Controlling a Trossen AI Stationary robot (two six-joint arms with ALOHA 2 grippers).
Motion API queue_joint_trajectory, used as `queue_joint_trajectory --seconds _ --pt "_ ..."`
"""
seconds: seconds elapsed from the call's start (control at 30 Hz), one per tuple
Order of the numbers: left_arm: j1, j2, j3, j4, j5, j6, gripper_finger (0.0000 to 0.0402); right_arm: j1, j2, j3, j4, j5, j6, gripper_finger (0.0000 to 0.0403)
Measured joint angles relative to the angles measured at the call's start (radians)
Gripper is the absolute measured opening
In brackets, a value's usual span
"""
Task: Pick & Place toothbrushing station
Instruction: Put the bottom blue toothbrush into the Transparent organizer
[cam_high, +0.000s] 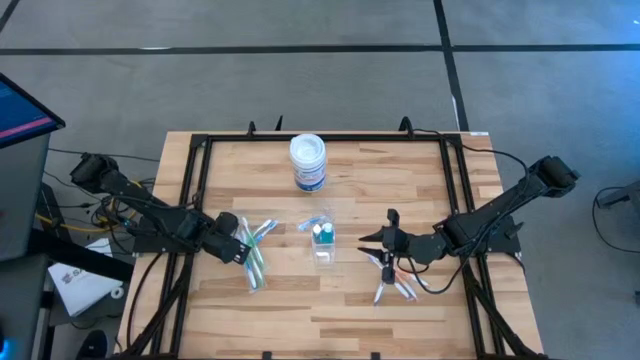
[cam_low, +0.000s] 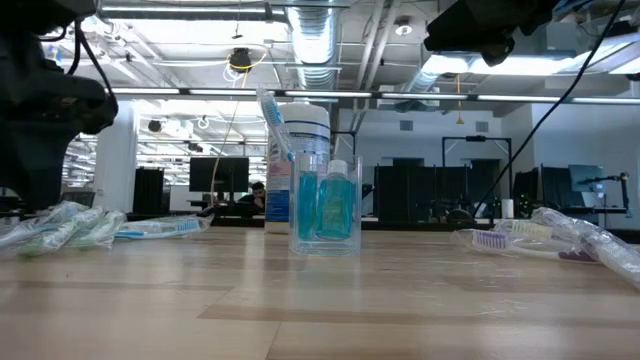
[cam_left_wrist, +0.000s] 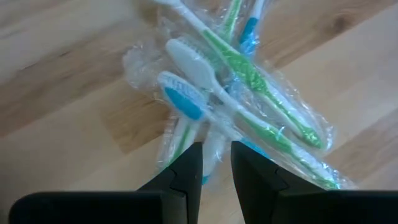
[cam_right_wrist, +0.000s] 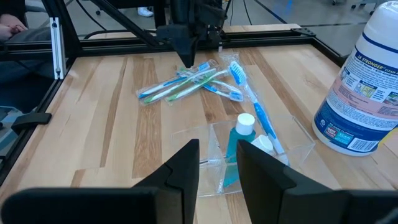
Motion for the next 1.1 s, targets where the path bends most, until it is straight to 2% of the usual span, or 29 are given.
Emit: queue_joint_trajectory --seconds 0.7,1.1 --pt "0.000 0.000 0.000 0.029 -0.004 -0.001 0.0081 0.000 0.000 0.000 0.000 0.000 0.002 0.0098" --pt "0.000 0.000 0.000 0.037 -0.010 -0.004 0.0177 0.000 0.000 0.000 0.000 0.000 0.002 0.0098"
